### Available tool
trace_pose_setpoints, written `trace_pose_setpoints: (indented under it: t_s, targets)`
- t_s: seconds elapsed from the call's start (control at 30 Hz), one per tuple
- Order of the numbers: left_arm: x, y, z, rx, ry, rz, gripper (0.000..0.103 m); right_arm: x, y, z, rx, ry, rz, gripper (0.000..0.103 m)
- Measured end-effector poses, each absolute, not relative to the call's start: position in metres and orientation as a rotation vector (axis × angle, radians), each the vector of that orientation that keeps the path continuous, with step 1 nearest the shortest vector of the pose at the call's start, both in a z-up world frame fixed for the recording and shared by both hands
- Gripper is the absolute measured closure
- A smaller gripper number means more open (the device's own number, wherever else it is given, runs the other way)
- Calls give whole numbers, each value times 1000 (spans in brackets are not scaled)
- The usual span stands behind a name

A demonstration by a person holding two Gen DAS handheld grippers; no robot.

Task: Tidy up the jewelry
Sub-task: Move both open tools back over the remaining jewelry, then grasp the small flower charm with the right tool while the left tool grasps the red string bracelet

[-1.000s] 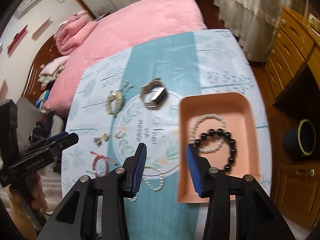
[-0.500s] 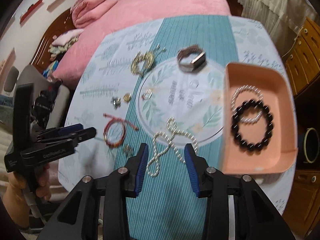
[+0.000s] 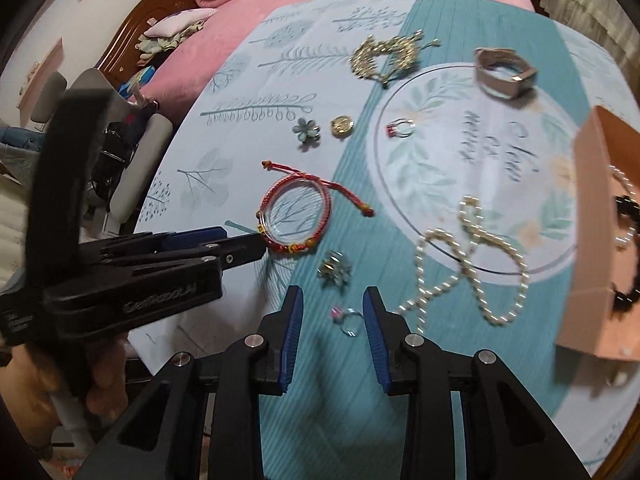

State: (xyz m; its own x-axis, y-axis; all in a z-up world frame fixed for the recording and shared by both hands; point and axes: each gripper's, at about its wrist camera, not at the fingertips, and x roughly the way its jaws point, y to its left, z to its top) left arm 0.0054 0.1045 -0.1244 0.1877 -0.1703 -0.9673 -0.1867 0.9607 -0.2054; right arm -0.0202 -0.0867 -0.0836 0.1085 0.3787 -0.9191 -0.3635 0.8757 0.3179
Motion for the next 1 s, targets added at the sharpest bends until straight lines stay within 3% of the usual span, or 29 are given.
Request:
trace_pose_setpoints:
  t_s: [0.23,0.4,0.57,1.0]
  targets:
    - [4,110,-117,-353,1371,17,62,-14,-63,-99,-44,1356,547,77]
    - [5,115,-121,-385,1381,22,62,-16,-58,-108,-89,1327,537,97]
    - [11,109,-124,-386,1390,13,68,-22,-60,-108,-117,1308,543,99]
    - [35,87,-128,-332,1402,24,71,-16,-98,-87,38,1282,538,99]
